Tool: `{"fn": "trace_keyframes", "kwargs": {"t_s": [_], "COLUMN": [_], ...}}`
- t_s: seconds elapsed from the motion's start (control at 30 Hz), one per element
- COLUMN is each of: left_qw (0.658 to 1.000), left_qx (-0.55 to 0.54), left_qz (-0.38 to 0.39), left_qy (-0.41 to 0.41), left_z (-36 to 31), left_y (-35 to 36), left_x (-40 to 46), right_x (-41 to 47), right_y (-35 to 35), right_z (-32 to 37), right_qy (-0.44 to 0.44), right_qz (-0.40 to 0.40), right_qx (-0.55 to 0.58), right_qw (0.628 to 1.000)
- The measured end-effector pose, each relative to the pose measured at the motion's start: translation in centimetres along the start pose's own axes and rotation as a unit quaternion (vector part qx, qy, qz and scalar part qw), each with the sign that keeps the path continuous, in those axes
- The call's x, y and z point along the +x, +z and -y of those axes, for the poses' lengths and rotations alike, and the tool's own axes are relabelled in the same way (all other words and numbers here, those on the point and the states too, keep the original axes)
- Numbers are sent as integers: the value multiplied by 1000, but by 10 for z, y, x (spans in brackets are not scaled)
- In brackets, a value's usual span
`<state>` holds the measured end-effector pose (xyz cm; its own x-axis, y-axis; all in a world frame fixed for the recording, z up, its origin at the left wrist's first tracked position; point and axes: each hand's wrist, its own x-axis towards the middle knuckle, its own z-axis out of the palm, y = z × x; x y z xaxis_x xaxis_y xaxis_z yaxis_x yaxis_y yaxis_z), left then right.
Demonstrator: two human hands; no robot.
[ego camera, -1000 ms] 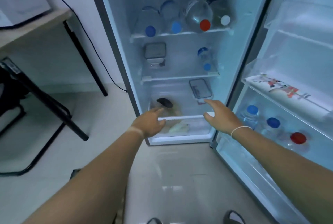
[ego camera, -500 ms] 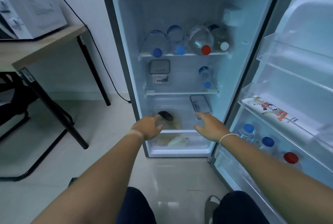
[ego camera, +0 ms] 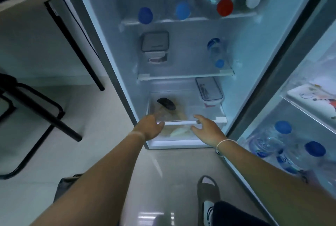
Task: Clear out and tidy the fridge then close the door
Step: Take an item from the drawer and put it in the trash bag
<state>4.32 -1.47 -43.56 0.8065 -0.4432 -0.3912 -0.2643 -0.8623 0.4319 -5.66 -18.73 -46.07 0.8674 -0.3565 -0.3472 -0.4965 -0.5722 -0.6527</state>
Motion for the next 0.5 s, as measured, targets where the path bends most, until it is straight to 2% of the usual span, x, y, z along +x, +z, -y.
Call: {"fn": "trace_keyframes", "kwargs": {"t_s": [0.2, 0.37, 0.5], "left_qw": [998, 994, 978], "left_qx": [-55, -96, -193], "left_qz": [-7, -25, -44], "left_qy": [-31, -51, -71], "left_z": [18, 28, 35], "left_y": [27, 37, 41], "left_x": [84, 140, 179], "right_x": [72, 125, 163], "right_y": [39, 64, 76], "right_z": [-15, -17, -15], "right_qy": [43, 85, 118], "right_qz": [-2, -4, -3], "right_qx": [114, 224, 292], "right_qw": [993, 971, 949]}}
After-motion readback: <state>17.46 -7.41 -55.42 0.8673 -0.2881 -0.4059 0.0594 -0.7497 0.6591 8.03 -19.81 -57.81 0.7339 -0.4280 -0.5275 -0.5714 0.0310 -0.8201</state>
